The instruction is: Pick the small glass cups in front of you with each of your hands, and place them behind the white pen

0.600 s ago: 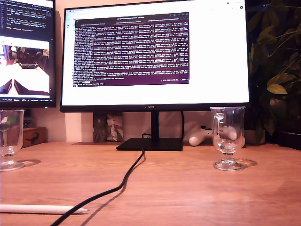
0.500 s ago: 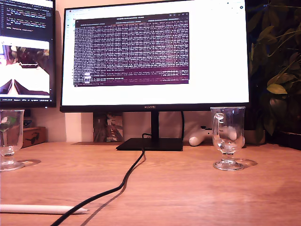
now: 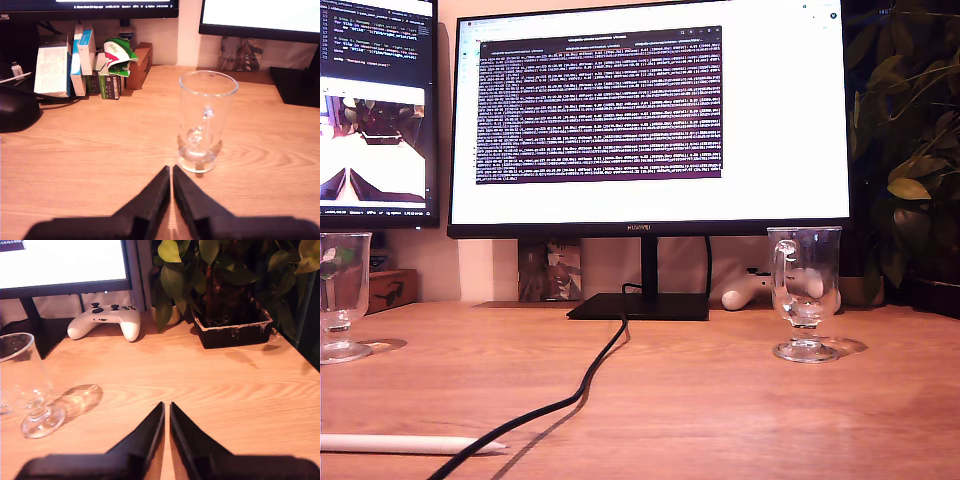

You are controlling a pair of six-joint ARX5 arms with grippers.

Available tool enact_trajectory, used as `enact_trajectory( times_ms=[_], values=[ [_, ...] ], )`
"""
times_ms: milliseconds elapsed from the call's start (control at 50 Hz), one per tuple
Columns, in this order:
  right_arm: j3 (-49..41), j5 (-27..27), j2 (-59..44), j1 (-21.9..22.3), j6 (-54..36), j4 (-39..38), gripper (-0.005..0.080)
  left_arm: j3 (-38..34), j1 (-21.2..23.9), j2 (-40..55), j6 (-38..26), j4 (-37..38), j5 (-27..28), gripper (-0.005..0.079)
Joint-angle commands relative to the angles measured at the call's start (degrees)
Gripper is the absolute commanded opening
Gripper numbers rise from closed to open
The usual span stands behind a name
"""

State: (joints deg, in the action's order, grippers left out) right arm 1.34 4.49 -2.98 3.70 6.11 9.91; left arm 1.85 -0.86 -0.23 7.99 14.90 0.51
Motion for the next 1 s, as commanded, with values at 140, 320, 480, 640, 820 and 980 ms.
enact_trajectory(
  times_ms=[140,320,480,640,820,980],
  values=[
    [-0.90,13.70,-0.02,-0.59,23.58,-2.75,-0.0008,-2.05,-0.09,-0.48,14.58,-0.87,7.89,-0.0019],
    [1.77,26.25,-0.13,-3.19,34.99,-0.90,-0.0011,-1.66,-0.04,-0.48,22.84,-5.55,19.41,-0.0019],
    [7.39,29.77,-1.75,-7.21,39.12,7.63,-0.0011,0.04,0.37,-0.48,23.63,-6.34,25.40,-0.0019],
    [13.16,30.10,-7.76,-10.49,42.07,16.31,-0.0011,0.50,0.68,-0.48,25.40,-6.19,27.23,-0.0019],
    [18.43,31.21,-19.80,-14.56,39.54,18.73,-0.0011,0.50,0.68,-0.48,25.42,-5.97,27.17,-0.0019],
    [24.61,27.80,-33.11,-18.01,33.31,21.59,-0.0011,0.50,0.68,-0.48,25.42,-5.97,27.17,-0.0019]
  ],
)
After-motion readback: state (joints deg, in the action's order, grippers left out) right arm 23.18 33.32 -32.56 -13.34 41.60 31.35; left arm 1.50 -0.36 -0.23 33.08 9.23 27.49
